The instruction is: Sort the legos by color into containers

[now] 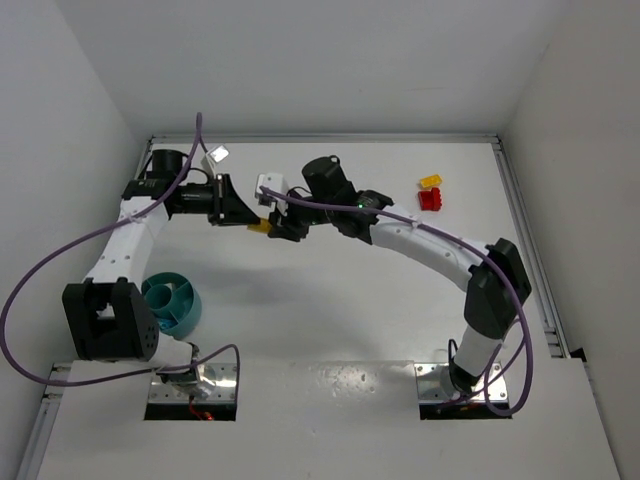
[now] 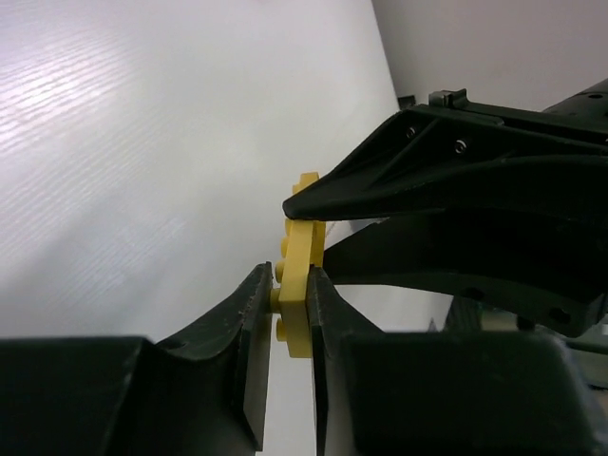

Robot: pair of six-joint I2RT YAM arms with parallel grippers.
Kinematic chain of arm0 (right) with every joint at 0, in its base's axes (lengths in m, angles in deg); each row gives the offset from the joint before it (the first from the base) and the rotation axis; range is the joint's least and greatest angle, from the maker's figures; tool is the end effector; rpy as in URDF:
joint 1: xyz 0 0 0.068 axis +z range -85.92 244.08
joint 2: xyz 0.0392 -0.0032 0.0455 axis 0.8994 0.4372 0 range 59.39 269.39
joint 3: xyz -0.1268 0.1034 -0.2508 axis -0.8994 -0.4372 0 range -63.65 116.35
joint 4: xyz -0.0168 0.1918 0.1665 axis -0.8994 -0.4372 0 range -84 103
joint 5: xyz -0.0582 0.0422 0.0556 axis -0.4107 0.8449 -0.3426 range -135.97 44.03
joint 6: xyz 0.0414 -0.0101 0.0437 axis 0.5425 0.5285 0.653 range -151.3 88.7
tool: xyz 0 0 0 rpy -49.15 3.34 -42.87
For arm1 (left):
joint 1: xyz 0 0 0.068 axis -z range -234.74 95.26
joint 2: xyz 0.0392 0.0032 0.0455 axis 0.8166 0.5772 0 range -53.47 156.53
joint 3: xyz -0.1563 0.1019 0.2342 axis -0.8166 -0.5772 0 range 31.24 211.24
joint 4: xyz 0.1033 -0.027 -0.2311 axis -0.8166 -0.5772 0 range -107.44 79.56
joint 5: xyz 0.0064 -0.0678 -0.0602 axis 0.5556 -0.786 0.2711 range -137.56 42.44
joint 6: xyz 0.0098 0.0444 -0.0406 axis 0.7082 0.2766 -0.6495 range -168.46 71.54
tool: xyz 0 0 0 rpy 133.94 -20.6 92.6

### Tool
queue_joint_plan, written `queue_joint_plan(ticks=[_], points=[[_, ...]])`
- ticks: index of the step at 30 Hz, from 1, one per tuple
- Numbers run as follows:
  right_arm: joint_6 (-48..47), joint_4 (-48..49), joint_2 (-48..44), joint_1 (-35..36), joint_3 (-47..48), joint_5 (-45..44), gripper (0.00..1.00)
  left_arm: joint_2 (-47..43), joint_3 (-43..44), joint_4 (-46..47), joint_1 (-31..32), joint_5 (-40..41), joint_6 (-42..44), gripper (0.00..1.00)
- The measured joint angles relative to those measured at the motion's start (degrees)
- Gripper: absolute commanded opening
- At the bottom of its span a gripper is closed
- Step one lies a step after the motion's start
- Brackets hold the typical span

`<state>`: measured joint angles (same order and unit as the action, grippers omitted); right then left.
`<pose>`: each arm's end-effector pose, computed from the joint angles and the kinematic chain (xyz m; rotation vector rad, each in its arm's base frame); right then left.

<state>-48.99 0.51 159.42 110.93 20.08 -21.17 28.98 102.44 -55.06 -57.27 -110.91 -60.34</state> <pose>0.2712 0.3172 0.3358 -1.3476 1.6245 0.7570 0.2811 -0.0285 0.3368 0.1415 2.3005 -1.4492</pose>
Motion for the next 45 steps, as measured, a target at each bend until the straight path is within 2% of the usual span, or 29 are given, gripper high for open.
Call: queue_joint_plan(ticks=[1, 2, 3, 4, 7, 8, 11, 16, 20, 25, 29, 36, 45], points=[[0.31, 0.02, 0.09, 0.22, 0.00, -0.35, 0.34, -0.48, 0.13, -0.83, 0.00, 0.83, 1.05, 0.08], [0.81, 0.26, 0.15, 0.48, -0.02, -0.63, 0.61, -1.11, 0.33, -1.66, -0.02, 1.77, 2.19, 0.06], [1.29, 0.48, 0.17, 0.70, -0.02, -0.81, 0.61, -1.75, 0.42, -2.19, -0.02, 2.47, 2.97, 0.05], [2.10, 0.70, 0.13, 0.83, -0.02, -1.42, 0.78, -2.54, 0.55, -3.06, -0.02, 3.41, 4.33, 0.02], [4.55, 1.57, -0.13, 0.04, -0.46, -2.21, 0.94, -4.44, 1.90, -6.47, -0.52, 6.40, 8.28, 0.00], [5.40, 1.60, -0.57, -0.48, -0.98, -2.27, 0.96, -4.63, 3.23, -8.02, -0.74, 7.89, 10.05, 0.00], [6.84, 1.29, -3.41, -1.81, -3.67, -2.29, 0.98, -4.11, 9.16, -13.44, -2.62, 12.55, 17.05, 0.00], [9.42, -3.74, -9.27, -4.61, -6.10, -1.75, 0.98, -0.31, 21.07, -22.80, -9.92, 22.18, 30.86, 0.00], [11.98, -8.22, -10.21, -9.14, -7.45, -0.04, 0.98, -1.01, 22.08, -26.45, -13.40, 35.01, 40.11, 0.00], [13.84, -14.34, -8.33, -15.74, -8.66, 1.86, 0.96, -8.24, 16.04, -28.13, -13.31, 47.23, 49.24, 0.00], [14.43, -17.57, -5.18, -18.58, -8.66, 3.48, 0.96, -14.73, 10.51, -29.90, -13.88, 52.85, 52.59, 0.00], [14.21, -22.84, -0.66, -21.81, -5.75, 6.19, 0.94, -20.52, 4.42, -30.40, -15.98, 57.92, 54.90, 0.00], [11.87, -28.24, 2.60, -23.85, 0.46, 7.56, 0.93, -21.09, -0.17, -30.18, -16.04, 59.14, 54.45, 0.00]])
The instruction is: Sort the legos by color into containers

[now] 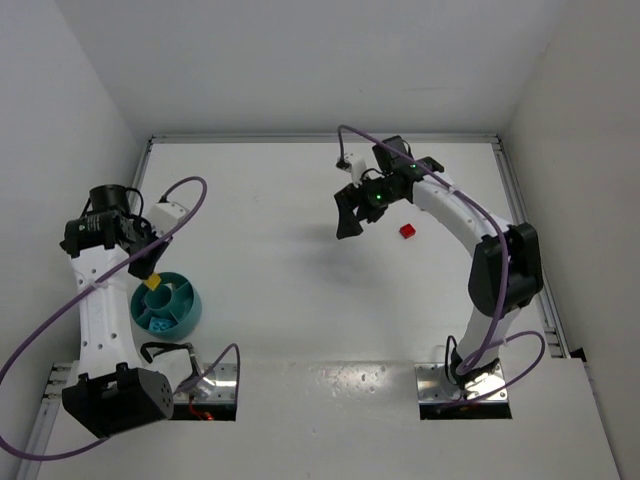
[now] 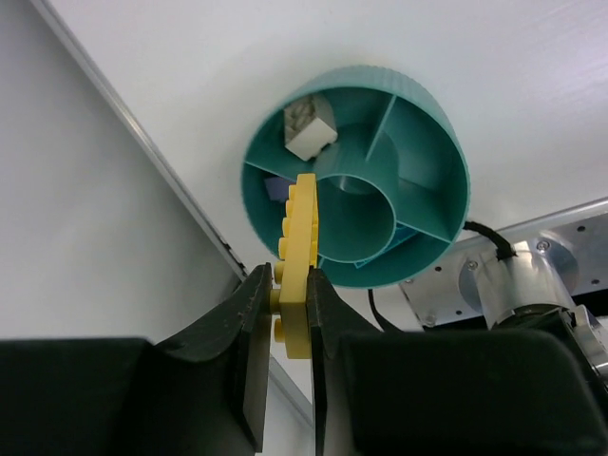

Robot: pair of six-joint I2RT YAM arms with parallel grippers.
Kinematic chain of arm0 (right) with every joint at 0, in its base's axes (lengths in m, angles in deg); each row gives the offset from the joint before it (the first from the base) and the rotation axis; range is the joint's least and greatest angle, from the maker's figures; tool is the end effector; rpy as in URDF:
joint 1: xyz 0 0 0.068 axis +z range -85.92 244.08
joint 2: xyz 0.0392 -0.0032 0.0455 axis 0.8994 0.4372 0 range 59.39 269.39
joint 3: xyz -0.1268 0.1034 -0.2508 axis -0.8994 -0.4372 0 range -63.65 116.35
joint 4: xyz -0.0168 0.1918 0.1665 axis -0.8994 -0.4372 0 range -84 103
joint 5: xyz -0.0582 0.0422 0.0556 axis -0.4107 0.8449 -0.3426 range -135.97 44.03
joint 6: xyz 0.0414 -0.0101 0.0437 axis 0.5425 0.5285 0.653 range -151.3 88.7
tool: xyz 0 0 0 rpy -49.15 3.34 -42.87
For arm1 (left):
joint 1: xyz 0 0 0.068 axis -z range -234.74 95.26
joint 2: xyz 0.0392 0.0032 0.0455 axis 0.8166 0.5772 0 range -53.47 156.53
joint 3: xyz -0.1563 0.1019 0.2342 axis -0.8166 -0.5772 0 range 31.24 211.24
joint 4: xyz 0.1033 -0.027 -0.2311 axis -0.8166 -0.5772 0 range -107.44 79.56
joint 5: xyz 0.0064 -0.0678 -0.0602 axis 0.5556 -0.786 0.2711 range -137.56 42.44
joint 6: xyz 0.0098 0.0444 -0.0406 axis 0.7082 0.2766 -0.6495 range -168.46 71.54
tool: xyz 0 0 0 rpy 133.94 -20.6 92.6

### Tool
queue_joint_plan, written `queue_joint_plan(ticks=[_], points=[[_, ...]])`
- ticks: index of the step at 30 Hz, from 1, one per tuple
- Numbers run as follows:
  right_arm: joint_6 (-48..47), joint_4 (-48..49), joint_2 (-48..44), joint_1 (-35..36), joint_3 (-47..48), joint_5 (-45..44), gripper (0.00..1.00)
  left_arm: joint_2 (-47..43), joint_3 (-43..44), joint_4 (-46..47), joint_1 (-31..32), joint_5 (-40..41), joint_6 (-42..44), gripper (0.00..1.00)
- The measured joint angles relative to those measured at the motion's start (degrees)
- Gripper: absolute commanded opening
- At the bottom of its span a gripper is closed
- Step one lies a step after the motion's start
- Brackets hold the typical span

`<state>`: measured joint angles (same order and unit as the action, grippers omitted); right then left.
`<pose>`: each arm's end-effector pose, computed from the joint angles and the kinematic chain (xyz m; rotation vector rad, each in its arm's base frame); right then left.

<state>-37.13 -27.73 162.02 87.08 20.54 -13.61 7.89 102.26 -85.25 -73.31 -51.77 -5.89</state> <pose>0.3457 0.1732 0.2830 -0.8393 2.4391 0.8435 0.1479 0.0460 0.3600 0.5877 2.6590 0.2189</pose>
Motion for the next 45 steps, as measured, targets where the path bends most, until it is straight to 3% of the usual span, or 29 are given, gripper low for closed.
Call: queue_joint_plan(ticks=[13, 16, 20, 23, 29, 37, 39, 40, 45], points=[[-2.71, -4.50, 2.97, -0.76, 1.36, -0.81, 0.93, 0.00, -6.29, -0.11, 0.00, 1.79, -0.81, 0.00], [-2.99, -4.66, 3.02, -0.76, 1.38, -1.09, 0.93, 0.07, -7.93, -0.09, 0.00, 1.01, -0.83, 0.11], [-3.17, -4.66, 3.02, -1.05, 1.38, -1.97, 0.93, 0.90, -8.41, -0.07, 0.00, 0.07, -0.81, 0.44], [-2.45, -4.31, 3.02, -1.95, 1.38, -2.86, 0.93, 2.21, -8.37, -0.09, -0.02, -0.48, -0.94, 0.56], [0.26, -2.51, 3.34, -6.88, 1.53, -4.98, 0.91, 7.15, -4.68, -0.31, -1.60, -1.60, -1.01, 0.65], [1.51, -0.83, 6.84, -18.18, 6.38, -8.74, 0.84, 11.32, 11.65, 4.33, -2.91, -5.90, -5.31, 0.67], [0.90, -0.26, 8.52, -20.46, 8.94, -10.19, 0.84, 11.80, 14.95, 6.47, -2.23, -7.21, -7.69, 0.74], [0.63, -0.09, 9.70, -21.44, 10.60, -11.41, 0.84, 11.89, 16.17, 7.93, -1.55, -8.11, -9.11, 0.86], [-0.63, 1.18, 15.91, -23.63, 19.32, -16.04, 0.89, 12.00, 18.03, 12.41, 2.75, -10.99, -15.87, 1.00]])
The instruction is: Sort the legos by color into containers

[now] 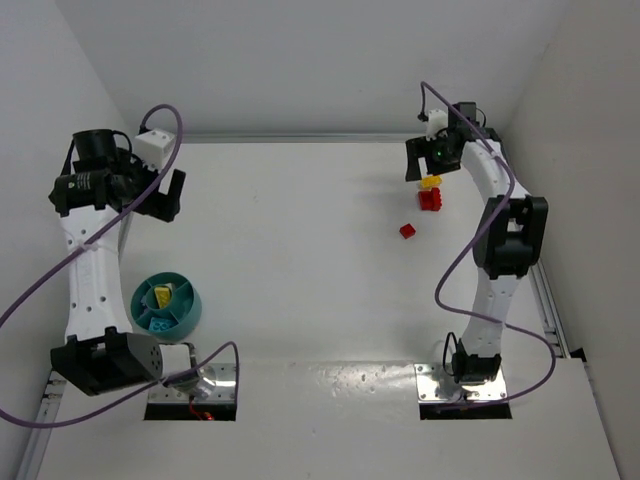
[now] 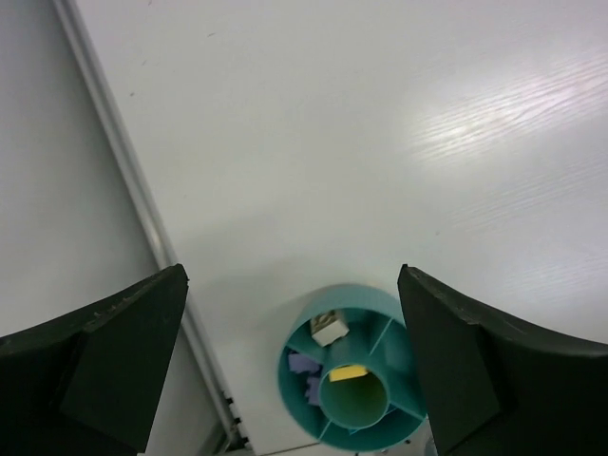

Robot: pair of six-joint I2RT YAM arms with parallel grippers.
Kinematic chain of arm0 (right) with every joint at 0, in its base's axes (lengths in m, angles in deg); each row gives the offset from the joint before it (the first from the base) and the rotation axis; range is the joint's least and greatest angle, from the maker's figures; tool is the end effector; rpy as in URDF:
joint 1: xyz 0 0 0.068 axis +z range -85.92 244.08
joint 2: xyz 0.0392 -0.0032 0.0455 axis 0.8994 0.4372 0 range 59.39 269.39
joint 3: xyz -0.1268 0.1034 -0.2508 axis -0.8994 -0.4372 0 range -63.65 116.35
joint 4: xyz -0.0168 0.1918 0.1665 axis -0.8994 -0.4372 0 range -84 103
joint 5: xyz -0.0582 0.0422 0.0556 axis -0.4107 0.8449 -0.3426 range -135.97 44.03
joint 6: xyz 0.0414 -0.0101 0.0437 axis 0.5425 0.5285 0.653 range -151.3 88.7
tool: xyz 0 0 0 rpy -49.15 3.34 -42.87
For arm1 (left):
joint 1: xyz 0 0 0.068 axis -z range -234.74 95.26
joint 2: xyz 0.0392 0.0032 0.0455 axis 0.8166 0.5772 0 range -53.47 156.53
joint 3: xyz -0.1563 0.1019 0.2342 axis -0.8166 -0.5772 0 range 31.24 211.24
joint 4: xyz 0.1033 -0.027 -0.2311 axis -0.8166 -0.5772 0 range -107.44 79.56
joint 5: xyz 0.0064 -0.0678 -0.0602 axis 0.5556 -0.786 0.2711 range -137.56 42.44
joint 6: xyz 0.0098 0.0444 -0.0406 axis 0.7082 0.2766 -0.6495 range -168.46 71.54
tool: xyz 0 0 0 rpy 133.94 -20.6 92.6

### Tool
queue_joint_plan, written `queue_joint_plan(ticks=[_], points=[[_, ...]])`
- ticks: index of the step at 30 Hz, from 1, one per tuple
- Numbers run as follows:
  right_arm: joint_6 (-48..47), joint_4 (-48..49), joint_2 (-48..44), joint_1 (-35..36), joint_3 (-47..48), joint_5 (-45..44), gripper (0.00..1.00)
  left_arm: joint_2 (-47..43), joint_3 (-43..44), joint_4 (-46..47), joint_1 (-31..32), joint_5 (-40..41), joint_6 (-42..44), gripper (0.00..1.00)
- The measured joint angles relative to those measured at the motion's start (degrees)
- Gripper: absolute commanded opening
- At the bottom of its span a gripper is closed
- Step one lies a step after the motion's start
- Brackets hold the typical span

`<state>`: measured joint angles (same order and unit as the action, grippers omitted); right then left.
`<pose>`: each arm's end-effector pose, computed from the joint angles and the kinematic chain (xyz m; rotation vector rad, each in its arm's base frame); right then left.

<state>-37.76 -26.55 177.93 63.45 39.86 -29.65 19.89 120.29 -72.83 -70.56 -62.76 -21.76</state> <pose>0.4727 0.0075 0.2698 -0.2407 2.4831 0.3075 0.2247 0.0511 0.4290 0.3462 2.3242 0.0459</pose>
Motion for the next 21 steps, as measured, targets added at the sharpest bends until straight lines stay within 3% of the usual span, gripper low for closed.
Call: queue_joint_plan(ticks=[7, 15, 21], points=[[-2.12, 0.83, 12.26, -0.74, 12.13, -5.01, 0.91, 1.70, 0.13, 2.16, 4.44, -0.66, -6.34, 1.00], [-8.00, 4.17, 16.37, -3.54, 13.05, -5.57, 0.86, 1.97, 0.13, 2.23, 6.16, -0.44, -8.20, 1.00], [-8.79, 4.33, 20.52, -6.47, 21.99, -6.36, 0.95, 1.99, 0.13, 2.23, 6.60, -0.39, -9.27, 1.00]])
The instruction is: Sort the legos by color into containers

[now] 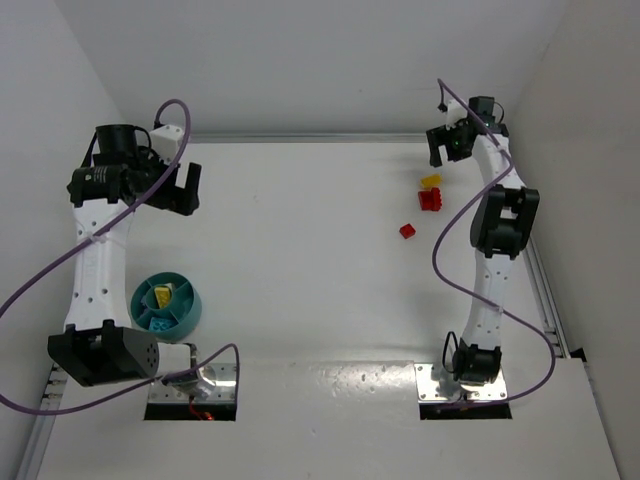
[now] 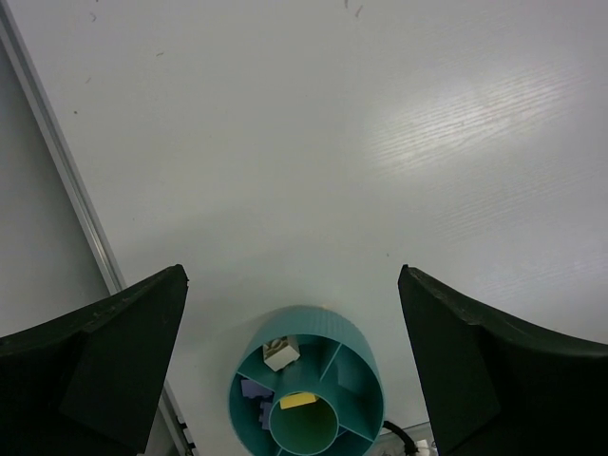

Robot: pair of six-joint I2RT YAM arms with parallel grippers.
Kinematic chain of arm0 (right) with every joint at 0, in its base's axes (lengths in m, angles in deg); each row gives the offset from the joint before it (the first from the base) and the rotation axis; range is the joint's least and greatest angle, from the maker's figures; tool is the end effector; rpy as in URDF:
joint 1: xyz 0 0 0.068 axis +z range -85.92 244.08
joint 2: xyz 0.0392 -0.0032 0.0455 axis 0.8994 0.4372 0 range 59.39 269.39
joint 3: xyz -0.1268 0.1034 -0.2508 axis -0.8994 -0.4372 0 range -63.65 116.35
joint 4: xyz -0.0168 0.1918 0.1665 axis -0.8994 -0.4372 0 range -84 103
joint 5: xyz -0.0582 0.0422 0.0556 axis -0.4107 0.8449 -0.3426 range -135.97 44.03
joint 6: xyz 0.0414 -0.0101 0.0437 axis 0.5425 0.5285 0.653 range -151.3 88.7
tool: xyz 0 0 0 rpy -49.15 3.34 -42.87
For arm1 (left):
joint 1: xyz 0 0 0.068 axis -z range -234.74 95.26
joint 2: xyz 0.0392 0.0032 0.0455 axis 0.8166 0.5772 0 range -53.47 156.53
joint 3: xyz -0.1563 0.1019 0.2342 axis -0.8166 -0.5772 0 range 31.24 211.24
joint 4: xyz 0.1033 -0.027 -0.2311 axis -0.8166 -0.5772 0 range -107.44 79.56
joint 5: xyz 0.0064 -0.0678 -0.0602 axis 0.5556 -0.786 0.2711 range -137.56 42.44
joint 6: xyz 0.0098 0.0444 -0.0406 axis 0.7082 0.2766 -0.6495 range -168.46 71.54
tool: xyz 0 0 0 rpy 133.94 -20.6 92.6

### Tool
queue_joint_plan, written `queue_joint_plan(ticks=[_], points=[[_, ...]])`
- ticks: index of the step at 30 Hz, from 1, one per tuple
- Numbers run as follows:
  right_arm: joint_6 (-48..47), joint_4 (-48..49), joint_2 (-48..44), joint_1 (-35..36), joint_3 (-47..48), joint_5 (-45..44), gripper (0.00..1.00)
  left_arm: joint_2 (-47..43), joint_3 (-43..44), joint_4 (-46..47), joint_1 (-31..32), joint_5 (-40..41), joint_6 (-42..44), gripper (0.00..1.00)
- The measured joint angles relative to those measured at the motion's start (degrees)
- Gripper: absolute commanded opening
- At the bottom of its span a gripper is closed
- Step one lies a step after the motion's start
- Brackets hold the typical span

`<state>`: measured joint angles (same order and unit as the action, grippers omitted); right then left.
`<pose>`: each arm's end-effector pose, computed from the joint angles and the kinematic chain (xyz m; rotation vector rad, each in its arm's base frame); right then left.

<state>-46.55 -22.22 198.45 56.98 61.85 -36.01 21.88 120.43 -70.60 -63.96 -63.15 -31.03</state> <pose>0.5603 -0.0619 0.2176 -0.2494 2.3925 0.0304 0.2430 0.0269 0.4254 0.2955 2.3247 -0.0956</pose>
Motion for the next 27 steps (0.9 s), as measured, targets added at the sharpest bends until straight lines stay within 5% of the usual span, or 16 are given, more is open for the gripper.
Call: queue_joint_plan(ticks=[7, 15, 27], points=[[1.84, -4.35, 2.60, -1.36, 2.49, 6.23, 0.91, 0.33, -0.11, -0.07, 0.66, 0.00, -0.85, 1.00], [7.56, -5.99, 5.81, -2.60, 2.49, 12.31, 0.66, 0.33, -0.11, -0.11, 0.68, 0.00, -1.90, 1.00], [11.43, -5.81, 6.27, -9.16, 2.49, 20.31, 0.58, 1.99, -0.15, -0.13, 2.12, -0.09, -4.15, 1.00]])
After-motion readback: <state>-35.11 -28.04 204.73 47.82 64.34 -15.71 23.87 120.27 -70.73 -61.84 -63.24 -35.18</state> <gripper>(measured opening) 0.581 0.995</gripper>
